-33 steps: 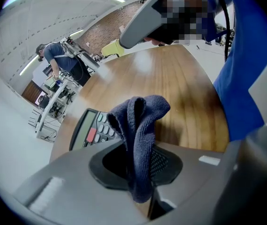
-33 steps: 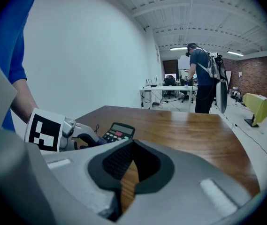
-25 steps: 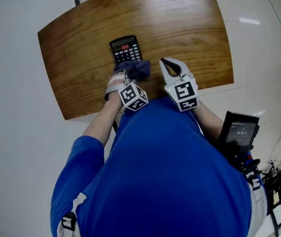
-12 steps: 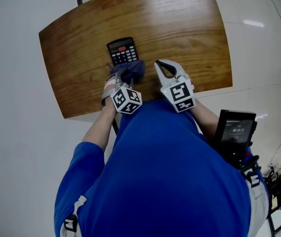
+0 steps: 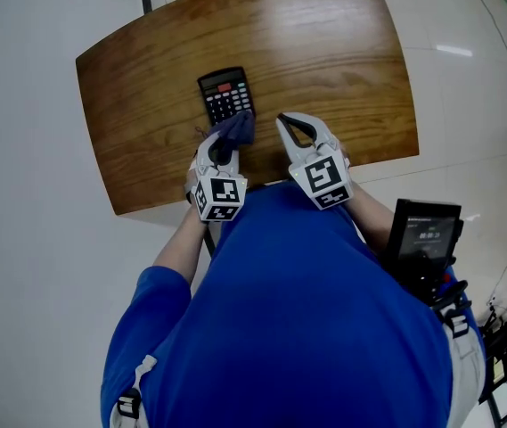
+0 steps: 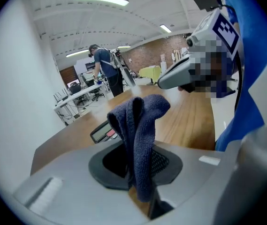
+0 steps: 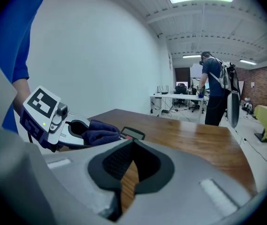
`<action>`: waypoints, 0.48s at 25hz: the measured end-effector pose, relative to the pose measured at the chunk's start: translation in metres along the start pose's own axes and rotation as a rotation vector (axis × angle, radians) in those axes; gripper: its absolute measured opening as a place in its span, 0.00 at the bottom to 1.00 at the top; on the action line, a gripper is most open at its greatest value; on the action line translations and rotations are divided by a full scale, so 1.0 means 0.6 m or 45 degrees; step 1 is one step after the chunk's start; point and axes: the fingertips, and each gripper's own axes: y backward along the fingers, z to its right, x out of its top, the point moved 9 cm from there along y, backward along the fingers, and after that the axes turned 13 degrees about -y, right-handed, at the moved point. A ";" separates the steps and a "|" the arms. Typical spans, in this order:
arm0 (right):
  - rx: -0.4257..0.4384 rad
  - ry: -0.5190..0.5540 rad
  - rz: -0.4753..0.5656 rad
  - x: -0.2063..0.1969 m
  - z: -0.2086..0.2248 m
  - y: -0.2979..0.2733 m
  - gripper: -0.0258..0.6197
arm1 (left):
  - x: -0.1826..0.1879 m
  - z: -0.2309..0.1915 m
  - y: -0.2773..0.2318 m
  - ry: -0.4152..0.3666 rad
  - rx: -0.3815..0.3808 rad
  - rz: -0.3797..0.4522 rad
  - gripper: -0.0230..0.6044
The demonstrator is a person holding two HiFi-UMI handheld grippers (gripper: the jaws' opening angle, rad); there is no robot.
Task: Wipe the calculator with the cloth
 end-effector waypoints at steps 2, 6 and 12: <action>-0.005 -0.015 0.017 0.006 0.001 0.001 0.04 | 0.007 -0.004 0.004 0.056 0.014 0.040 0.14; -0.010 -0.030 0.003 0.002 -0.003 0.006 0.04 | 0.012 -0.001 0.013 0.171 0.022 0.089 0.14; -0.065 -0.008 0.010 0.011 0.028 0.005 0.04 | 0.030 -0.018 -0.017 0.248 0.022 0.162 0.14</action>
